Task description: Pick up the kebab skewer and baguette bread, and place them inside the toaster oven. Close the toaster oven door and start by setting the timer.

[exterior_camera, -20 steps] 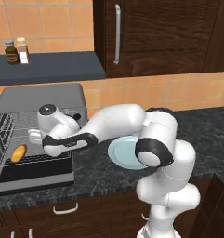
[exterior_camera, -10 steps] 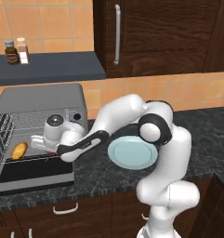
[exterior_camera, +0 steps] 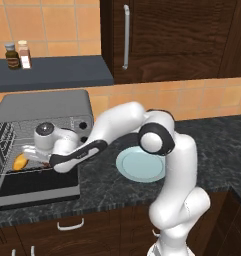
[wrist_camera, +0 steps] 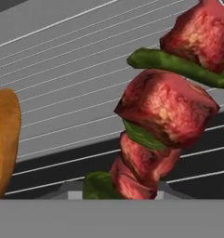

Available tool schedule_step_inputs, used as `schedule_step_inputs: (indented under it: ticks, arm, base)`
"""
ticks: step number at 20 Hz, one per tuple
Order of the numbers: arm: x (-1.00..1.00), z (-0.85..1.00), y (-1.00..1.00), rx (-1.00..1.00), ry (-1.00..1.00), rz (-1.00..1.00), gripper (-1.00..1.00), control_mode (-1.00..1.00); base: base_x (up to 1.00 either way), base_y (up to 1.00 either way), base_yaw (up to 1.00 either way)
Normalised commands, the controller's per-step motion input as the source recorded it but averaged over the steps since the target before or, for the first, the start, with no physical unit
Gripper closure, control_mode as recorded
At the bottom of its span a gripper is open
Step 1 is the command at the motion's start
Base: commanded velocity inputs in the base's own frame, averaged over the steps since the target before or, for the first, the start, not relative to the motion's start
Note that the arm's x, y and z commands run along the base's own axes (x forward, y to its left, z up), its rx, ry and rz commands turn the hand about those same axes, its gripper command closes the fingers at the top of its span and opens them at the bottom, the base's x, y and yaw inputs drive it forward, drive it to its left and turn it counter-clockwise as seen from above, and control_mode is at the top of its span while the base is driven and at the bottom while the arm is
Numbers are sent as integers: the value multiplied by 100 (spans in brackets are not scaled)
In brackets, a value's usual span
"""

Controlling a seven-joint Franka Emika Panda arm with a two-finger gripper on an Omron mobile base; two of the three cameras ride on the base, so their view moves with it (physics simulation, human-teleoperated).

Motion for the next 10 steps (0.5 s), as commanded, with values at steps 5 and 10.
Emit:
schedule_step_inputs:
  ticks: [5,10]
  arm:
    - [1,0,0,0,0,0,-100,-100]
    - [2,-7,-9,0,0,0,-100,-100]
  base:
    - [0,0,0]
    - [0,0,0]
